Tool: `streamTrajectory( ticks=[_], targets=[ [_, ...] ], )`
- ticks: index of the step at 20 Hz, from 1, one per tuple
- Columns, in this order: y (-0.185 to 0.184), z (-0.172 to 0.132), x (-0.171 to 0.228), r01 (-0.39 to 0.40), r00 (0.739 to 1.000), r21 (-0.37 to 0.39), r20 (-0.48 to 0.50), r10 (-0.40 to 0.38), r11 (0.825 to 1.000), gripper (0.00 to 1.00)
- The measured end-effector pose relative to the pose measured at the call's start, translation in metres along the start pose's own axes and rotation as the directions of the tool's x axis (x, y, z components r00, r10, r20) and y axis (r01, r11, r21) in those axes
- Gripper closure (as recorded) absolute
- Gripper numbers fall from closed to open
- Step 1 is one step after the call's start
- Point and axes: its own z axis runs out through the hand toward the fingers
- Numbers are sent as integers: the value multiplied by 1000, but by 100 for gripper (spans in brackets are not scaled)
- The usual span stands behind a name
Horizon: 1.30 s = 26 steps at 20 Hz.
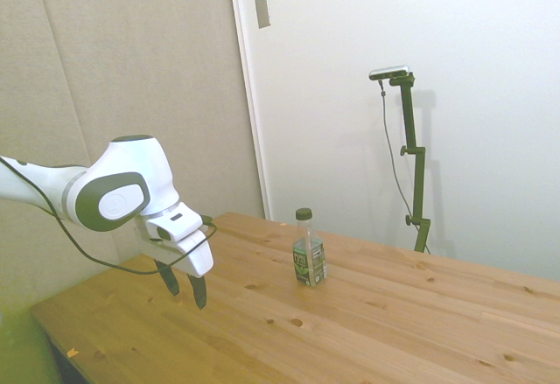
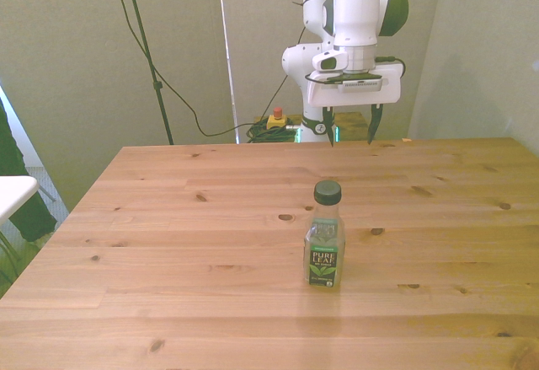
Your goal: Knock down the bottle
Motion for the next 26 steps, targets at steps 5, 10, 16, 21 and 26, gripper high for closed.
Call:
streamTrajectory(
  ticks=[5,10,16,21,26],
  targets=[
    [0,-5,9,0,1000,-3,-31,0,1000,100],
    [-13,-36,55,-63,992,23,-111,65,998,100],
    [-38,-50,114,-149,976,39,-152,153,988,100],
    [-62,-42,150,-216,961,39,-165,220,976,100],
    [-85,-39,174,-262,945,43,-193,265,964,100]
  ],
)
